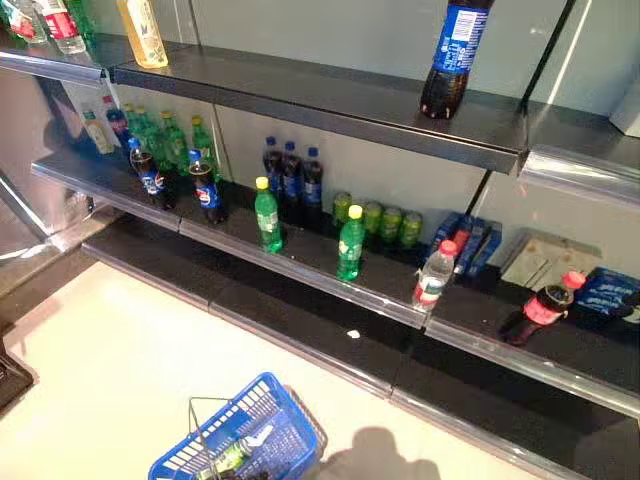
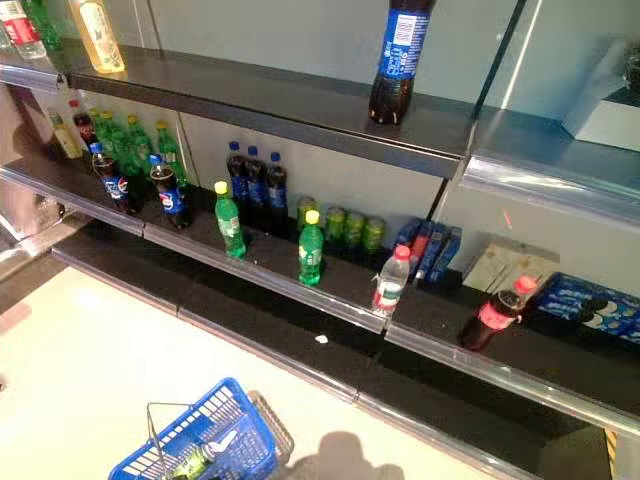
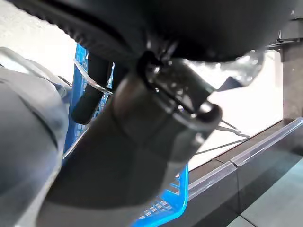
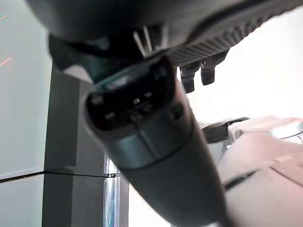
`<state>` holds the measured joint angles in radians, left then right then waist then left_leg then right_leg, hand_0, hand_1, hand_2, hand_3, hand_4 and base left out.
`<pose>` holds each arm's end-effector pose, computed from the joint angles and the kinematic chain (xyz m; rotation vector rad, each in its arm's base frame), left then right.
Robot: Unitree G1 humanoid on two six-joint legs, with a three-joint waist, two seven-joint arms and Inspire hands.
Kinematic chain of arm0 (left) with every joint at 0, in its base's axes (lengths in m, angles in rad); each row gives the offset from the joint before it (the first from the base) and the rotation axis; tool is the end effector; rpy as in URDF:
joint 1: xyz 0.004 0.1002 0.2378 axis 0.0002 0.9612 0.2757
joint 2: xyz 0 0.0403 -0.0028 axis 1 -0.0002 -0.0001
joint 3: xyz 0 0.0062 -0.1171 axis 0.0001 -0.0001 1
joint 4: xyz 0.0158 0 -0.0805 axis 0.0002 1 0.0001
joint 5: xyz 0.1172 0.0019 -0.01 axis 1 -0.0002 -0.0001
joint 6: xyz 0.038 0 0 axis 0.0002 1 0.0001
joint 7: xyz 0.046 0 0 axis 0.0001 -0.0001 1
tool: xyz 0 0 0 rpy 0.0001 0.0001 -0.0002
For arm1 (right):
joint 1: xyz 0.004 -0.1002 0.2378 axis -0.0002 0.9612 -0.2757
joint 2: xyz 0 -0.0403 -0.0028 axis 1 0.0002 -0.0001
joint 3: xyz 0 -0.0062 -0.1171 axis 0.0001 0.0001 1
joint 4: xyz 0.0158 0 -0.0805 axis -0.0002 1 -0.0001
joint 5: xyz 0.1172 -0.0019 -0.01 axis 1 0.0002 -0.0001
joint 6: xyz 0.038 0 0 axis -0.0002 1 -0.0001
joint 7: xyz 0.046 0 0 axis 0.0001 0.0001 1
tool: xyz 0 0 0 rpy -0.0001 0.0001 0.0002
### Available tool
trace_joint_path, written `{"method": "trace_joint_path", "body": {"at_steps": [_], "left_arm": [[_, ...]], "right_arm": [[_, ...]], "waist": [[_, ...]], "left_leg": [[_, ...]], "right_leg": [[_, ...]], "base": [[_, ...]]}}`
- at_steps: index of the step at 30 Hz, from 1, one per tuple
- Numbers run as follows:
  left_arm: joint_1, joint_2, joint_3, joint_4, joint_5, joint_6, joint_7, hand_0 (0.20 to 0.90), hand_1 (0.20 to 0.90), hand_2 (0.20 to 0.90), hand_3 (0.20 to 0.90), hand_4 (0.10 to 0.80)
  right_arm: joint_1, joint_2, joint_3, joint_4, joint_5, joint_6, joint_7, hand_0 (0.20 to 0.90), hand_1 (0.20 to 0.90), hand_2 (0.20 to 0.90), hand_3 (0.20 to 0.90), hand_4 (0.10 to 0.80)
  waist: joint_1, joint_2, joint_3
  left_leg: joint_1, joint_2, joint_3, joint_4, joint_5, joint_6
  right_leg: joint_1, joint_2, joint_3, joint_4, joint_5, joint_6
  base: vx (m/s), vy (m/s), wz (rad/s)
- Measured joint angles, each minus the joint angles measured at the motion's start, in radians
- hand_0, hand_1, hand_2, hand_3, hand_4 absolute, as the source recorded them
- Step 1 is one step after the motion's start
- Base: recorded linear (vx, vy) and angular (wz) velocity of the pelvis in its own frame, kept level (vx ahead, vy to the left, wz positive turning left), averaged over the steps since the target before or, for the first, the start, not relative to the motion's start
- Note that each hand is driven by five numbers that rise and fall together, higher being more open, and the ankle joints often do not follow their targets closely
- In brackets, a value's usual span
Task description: Pick up the drink and place into the basket.
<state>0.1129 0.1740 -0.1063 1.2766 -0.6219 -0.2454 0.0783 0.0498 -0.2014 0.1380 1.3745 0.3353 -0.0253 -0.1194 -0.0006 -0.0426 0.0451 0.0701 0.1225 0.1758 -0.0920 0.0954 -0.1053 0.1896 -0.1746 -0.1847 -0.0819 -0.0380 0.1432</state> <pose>0.0317 0.2162 -0.1525 -0.2101 1.0932 0.5537 0.0298 -0.2224 -0.1549 -0.0654 1.3789 -0.3649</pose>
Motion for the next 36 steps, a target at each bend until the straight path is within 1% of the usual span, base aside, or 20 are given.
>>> {"method": "trace_joint_path", "body": {"at_steps": [13, 20, 24, 27, 28, 30, 32, 33, 34, 35, 36], "left_arm": [[0.004, 0.0, 0.0, 0.0, 0.004, 0.0, -0.001, 0.3, 0.3, 0.3, 0.2, 0.1], [0.005, 0.0, 0.0, 0.0, 0.005, 0.003, -0.003, 0.3, 0.3, 0.3, 0.2, 0.1], [0.005, 0.0, 0.0, 0.0, 0.005, 0.004, -0.003, 0.3, 0.3, 0.3, 0.2, 0.1], [0.005, 0.0, 0.0, 0.0, 0.005, 0.005, -0.005, 0.3, 0.3, 0.3, 0.2, 0.1], [0.004, 0.0, 0.0, -0.001, 0.005, 0.005, -0.004, 0.3, 0.3, 0.3, 0.2, 0.1], [0.004, 0.002, 0.0, -0.015, 0.005, 0.019, -0.002, 0.3, 0.3, 0.3, 0.2, 0.1], [0.005, 0.006, -0.001, -0.043, 0.006, 0.041, 0.002, 0.3, 0.3, 0.3, 0.2, 0.1], [0.006, 0.009, 0.0, -0.065, 0.008, 0.054, 0.007, 0.3, 0.3, 0.3, 0.2, 0.1], [0.007, 0.013, 0.0, -0.09, 0.017, 0.066, 0.016, 0.3, 0.3, 0.3, 0.2, 0.1], [0.005, 0.014, 0.001, -0.101, 0.018, 0.068, 0.021, 0.3, 0.3, 0.3, 0.2, 0.1], [0.013, 0.019, 0.004, -0.14, 0.025, 0.083, 0.028, 0.3, 0.3, 0.3, 0.2, 0.1]], "right_arm": [[-0.003, 0.0, 0.0, 0.002, -0.001, 0.011, -0.002, 0.9, 0.9, 0.9, 0.9, 0.8], [-0.004, 0.001, 0.006, 0.002, -0.028, -0.008, -0.044, 0.9, 0.9, 0.9, 0.9, 0.8], [-0.003, 0.001, 0.023, 0.001, -0.092, -0.033, -0.072, 0.9, 0.9, 0.9, 0.9, 0.8], [0.003, -0.001, 0.091, -0.011, -0.264, -0.081, -0.141, 0.9, 0.9, 0.9, 0.9, 0.8], [0.004, -0.004, 0.113, -0.02, -0.291, -0.088, -0.152, 0.9, 0.9, 0.9, 0.9, 0.8], [0.017, -0.025, 0.184, -0.103, -0.35, -0.117, -0.173, 0.9, 0.9, 0.9, 0.9, 0.8], [0.019, -0.045, 0.22, -0.202, -0.377, -0.146, -0.19, 0.9, 0.9, 0.9, 0.9, 0.8], [0.025, -0.059, 0.229, -0.283, -0.375, -0.136, -0.191, 0.9, 0.9, 0.9, 0.9, 0.8], [0.036, -0.08, 0.249, -0.363, -0.376, -0.143, -0.194, 0.9, 0.9, 0.9, 0.9, 0.8], [0.031, -0.088, 0.254, -0.395, -0.377, -0.169, -0.199, 0.9, 0.9, 0.9, 0.9, 0.8], [0.047, -0.118, 0.262, -0.563, -0.375, -0.12, -0.199, 0.9, 0.9, 0.9, 0.9, 0.8]], "waist": [[0.002, 0.001, -0.003], [0.002, 0.003, -0.004], [0.002, 0.004, -0.003], [0.002, 0.004, -0.003], [0.002, 0.004, -0.003], [0.002, 0.005, 0.0], [0.004, 0.004, 0.005], [0.007, -0.003, 0.009], [0.009, 0.003, 0.02], [0.012, -0.005, 0.026], [0.018, -0.007, 0.036]], "left_leg": [[0.0, 0.0, 0.0, 0.0, 0.0, 0.0], [0.0, 0.0, 0.0, 0.0, 0.0, 0.0], [0.0, 0.0, 0.0, 0.0, 0.0, 0.0], [-0.001, 0.0, 0.0, 0.0, 0.0, 0.0], [-0.001, 0.001, 0.0, 0.0, 0.0, 0.0], [-0.002, 0.002, 0.0, 0.0, 0.001, -0.001], [-0.003, 0.005, -0.001, 0.0, 0.001, -0.002], [-0.004, 0.008, -0.001, 0.0, 0.002, -0.003], [-0.008, 0.01, -0.001, 0.0, 0.003, -0.004], [-0.009, 0.013, -0.001, 0.001, 0.004, -0.005], [-0.011, 0.014, -0.001, 0.003, 0.005, -0.007]], "right_leg": [[0.001, 0.0, -0.001, 0.0, 0.0, 0.0], [0.001, 0.0, -0.001, -0.001, 0.001, 0.0], [0.001, 0.0, -0.001, -0.001, 0.001, 0.0], [0.001, 0.0, -0.001, -0.001, 0.001, 0.0], [0.001, 0.001, -0.001, -0.002, 0.002, 0.0], [-0.001, 0.002, -0.001, -0.008, 0.004, 0.0], [-0.002, 0.005, -0.001, -0.008, 0.004, -0.001], [-0.002, 0.013, -0.001, -0.008, 0.005, -0.002], [-0.007, 0.01, -0.001, -0.008, 0.007, -0.004], [-0.008, 0.012, -0.003, -0.008, 0.009, -0.005], [-0.012, 0.016, -0.003, -0.009, 0.011, -0.006]], "base": [[0.0, 0.0, 0.0], [0.0, 0.0, 0.0], [0.0, 0.0, 0.0], [-0.039, -0.032, 0.0], [-0.052, -0.056, -0.01], [-0.053, -0.067, 0.0], [-0.048, -0.086, 0.0], [-0.039, -0.076, 0.0], [-0.019, -0.038, -0.02], [-0.024, -0.051, -0.03], [-0.009, -0.042, -0.03]]}}
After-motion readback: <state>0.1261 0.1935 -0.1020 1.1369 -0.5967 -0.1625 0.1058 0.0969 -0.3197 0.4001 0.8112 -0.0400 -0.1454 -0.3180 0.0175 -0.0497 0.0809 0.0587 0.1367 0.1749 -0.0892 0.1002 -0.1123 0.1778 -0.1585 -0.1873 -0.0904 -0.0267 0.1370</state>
